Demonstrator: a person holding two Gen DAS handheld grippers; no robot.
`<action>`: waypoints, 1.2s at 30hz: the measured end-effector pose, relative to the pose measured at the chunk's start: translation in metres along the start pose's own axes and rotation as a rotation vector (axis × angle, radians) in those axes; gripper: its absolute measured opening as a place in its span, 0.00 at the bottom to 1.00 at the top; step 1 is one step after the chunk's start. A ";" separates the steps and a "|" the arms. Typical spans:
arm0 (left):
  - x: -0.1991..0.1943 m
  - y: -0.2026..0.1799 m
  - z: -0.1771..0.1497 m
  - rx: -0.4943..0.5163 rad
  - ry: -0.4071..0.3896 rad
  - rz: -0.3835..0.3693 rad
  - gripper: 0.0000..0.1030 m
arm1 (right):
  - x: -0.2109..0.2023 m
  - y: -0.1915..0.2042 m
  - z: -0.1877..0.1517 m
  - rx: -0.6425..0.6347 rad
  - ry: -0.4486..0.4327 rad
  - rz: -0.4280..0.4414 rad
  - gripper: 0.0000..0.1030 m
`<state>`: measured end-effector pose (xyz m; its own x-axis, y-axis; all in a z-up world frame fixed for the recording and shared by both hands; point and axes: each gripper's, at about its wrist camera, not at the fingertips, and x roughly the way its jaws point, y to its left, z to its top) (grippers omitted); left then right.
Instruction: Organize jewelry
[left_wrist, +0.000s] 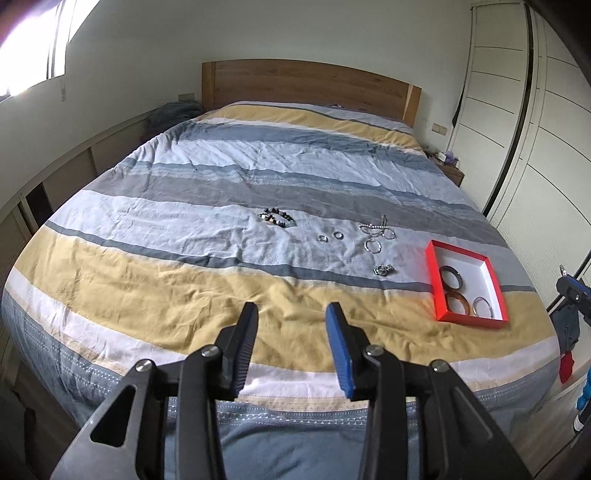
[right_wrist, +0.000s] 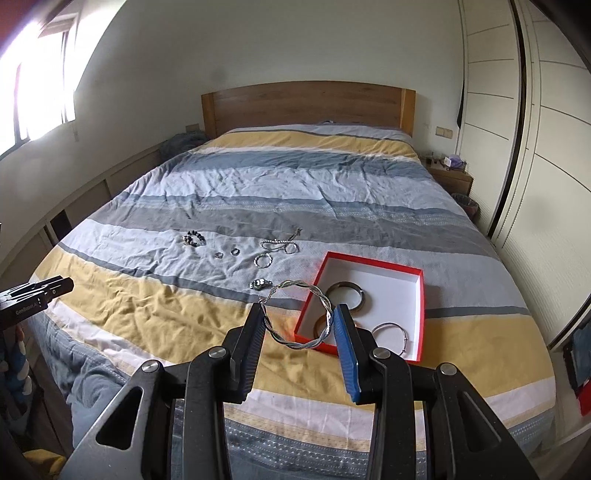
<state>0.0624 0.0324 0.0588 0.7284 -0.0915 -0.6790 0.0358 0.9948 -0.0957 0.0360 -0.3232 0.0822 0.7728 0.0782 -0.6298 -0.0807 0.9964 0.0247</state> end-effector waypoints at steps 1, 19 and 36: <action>-0.002 0.004 0.000 -0.004 -0.002 -0.003 0.36 | -0.004 0.005 0.001 -0.004 -0.006 0.003 0.35; 0.080 0.010 0.019 -0.011 0.051 -0.026 0.36 | 0.078 0.035 0.032 -0.015 0.061 0.033 0.36; 0.256 -0.019 0.077 -0.017 0.133 -0.068 0.36 | 0.295 0.036 0.067 -0.007 0.234 0.135 0.36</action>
<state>0.3012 -0.0068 -0.0573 0.6273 -0.1647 -0.7612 0.0690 0.9853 -0.1563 0.3027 -0.2624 -0.0509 0.5883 0.1997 -0.7836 -0.1777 0.9773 0.1156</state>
